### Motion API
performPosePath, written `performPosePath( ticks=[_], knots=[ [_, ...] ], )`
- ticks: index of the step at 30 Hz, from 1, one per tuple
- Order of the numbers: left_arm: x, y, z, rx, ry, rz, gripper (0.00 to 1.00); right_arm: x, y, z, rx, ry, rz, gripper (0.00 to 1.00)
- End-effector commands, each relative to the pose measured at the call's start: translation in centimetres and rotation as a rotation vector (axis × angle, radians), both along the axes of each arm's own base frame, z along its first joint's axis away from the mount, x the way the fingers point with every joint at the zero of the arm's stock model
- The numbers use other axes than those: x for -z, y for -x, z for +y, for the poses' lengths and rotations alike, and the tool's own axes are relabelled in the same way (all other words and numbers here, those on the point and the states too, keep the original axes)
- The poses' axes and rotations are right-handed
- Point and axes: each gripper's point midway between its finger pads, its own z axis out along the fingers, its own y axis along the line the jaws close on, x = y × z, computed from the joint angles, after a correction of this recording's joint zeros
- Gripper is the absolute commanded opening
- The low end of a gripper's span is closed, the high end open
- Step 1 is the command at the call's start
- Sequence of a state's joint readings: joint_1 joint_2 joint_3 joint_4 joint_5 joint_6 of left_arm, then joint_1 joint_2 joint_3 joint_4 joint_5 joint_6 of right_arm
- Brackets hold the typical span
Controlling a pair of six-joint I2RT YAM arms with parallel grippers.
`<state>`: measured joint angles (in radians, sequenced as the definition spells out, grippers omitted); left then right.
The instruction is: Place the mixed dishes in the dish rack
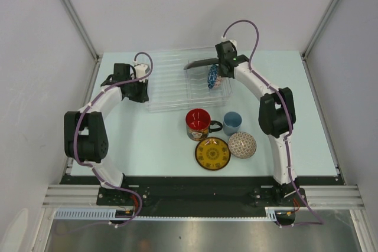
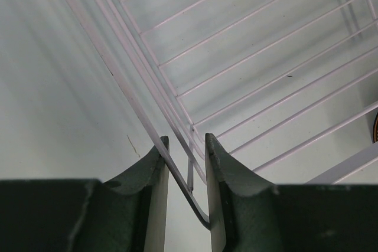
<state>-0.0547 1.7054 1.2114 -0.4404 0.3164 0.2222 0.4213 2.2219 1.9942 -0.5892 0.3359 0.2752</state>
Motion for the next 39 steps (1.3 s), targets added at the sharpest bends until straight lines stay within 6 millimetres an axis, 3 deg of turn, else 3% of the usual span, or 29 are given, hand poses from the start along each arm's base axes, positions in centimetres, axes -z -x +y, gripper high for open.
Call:
performPosePath(
  ticks=[1,2,4,5,6,9,10,12,17,23,27,36,39],
  knots=[
    [0.7,5.1,-3.7,0.325,0.064,0.090,0.30,-0.9,-0.1,1.2,-0.018,-0.054,-0.037,0.00],
    [0.8,5.1,-3.7,0.319,0.068,0.094,0.30,-1.6,0.3,1.0,-0.008,-0.064,-0.041,0.00],
    [0.6,5.0,-3.9,0.316,0.079,0.093,0.30,-0.8,1.4,0.3,0.004,-0.059,-0.009,0.00],
    [0.5,5.0,-3.9,0.316,0.081,0.090,0.30,-2.0,1.9,0.2,0.007,-0.068,-0.028,0.00],
    [0.5,5.0,-4.0,0.316,0.085,0.089,0.30,-0.6,2.8,-0.3,0.015,-0.060,0.002,0.00],
    [0.4,4.8,-3.9,0.311,0.082,0.084,0.30,-1.4,3.7,-0.6,0.030,-0.087,-0.021,0.00],
    [0.4,4.8,-3.9,0.311,0.080,0.085,0.30,-0.5,4.5,-0.7,0.028,-0.090,0.001,0.00],
    [0.3,4.7,-3.9,0.309,0.079,0.084,0.30,-0.9,4.6,-0.5,0.030,-0.115,-0.018,0.00],
    [0.0,4.7,-4.0,0.311,0.082,0.081,0.30,0.5,5.5,0.2,0.057,-0.136,-0.030,0.00],
    [0.1,4.8,-3.9,0.315,0.080,0.087,0.30,2.0,5.4,2.2,0.092,-0.215,-0.028,0.00],
    [-0.1,4.9,-3.9,0.327,0.076,0.082,0.30,2.9,4.9,2.2,0.124,-0.220,-0.033,0.00],
    [-0.4,5.5,-4.0,0.360,0.076,0.085,0.29,0.5,2.4,1.7,0.197,-0.296,-0.155,0.00],
    [-0.7,5.8,-4.1,0.377,0.078,0.087,0.29,0.8,2.0,2.0,0.214,-0.325,-0.158,0.00]
  ],
)
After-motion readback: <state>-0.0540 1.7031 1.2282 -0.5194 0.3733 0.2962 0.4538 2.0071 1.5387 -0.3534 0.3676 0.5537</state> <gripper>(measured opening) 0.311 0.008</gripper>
